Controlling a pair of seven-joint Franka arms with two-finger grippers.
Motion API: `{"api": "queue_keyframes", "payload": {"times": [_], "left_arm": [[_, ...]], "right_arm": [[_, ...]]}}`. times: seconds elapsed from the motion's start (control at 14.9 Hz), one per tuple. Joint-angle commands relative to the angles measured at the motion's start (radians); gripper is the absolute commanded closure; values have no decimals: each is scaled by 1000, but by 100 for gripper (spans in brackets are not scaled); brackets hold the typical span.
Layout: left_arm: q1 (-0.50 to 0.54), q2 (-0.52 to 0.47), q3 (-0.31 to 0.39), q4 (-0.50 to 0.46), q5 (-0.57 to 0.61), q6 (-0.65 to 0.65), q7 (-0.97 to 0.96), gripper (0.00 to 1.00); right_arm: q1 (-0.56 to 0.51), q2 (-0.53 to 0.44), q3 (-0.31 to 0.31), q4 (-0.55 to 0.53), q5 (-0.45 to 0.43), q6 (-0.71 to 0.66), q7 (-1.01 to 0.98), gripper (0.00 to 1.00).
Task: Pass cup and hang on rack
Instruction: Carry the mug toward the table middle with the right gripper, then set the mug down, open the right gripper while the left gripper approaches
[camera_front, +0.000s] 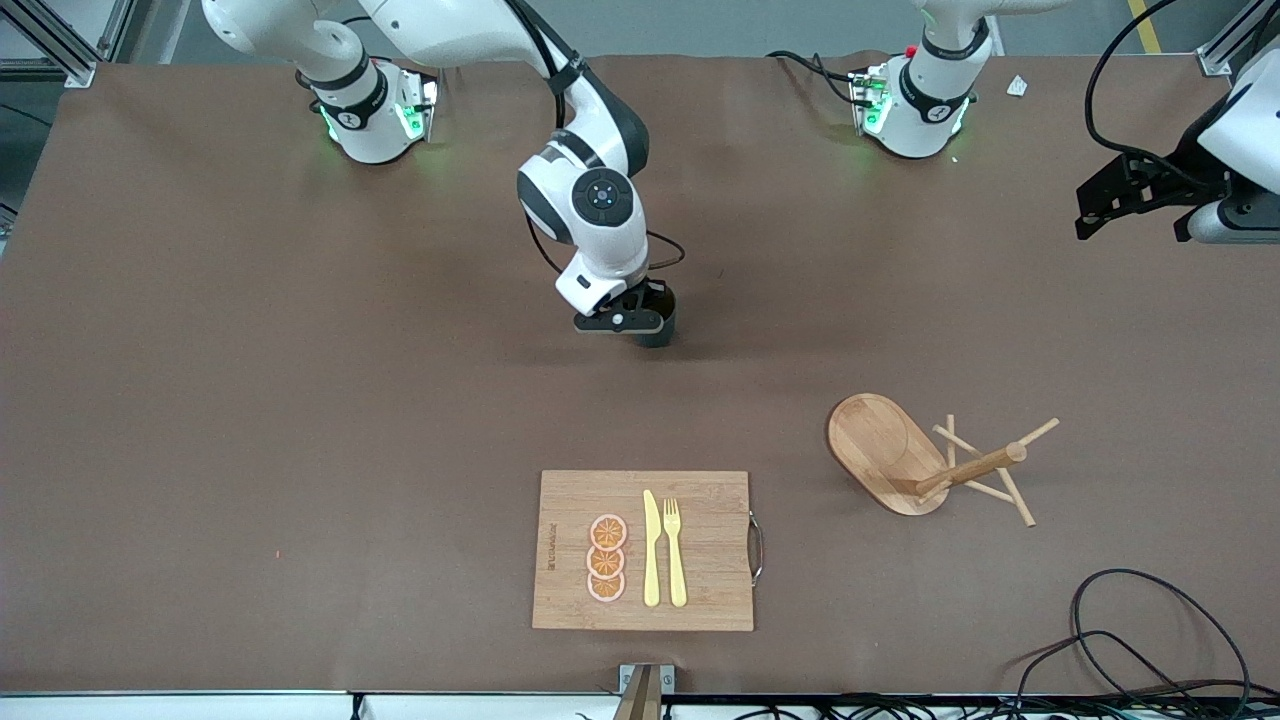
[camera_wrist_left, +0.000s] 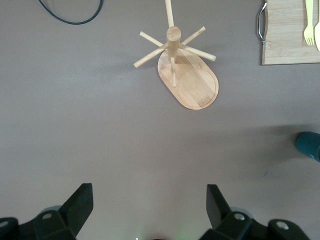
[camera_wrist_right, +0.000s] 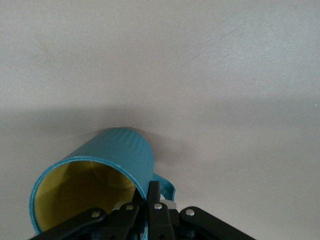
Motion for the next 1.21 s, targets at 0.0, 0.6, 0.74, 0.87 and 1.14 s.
{"api": "queue_keyframes", "payload": {"times": [0.0,0.6,0.74,0.87,1.14], "left_arm": [[0,7,-1,12,-9,-16,8,0],[-33,30,-2,17,-14,-14,-1,0],[-58,33,-2,18,-9,-14,-3,0],[-95,44,-5,17,-9,-8,-56,0],[-259,119,-8,47,-6,1,-323,0]], "right_arm": [[14,7,-16,19,17,-10,11,62],[-70,-75,-19,52,18,-228,-85,0],[-147,-129,-19,51,18,-317,-176,0],[-250,-187,-20,51,18,-407,-222,0],[-481,-263,-22,55,6,-513,-239,0]]}}
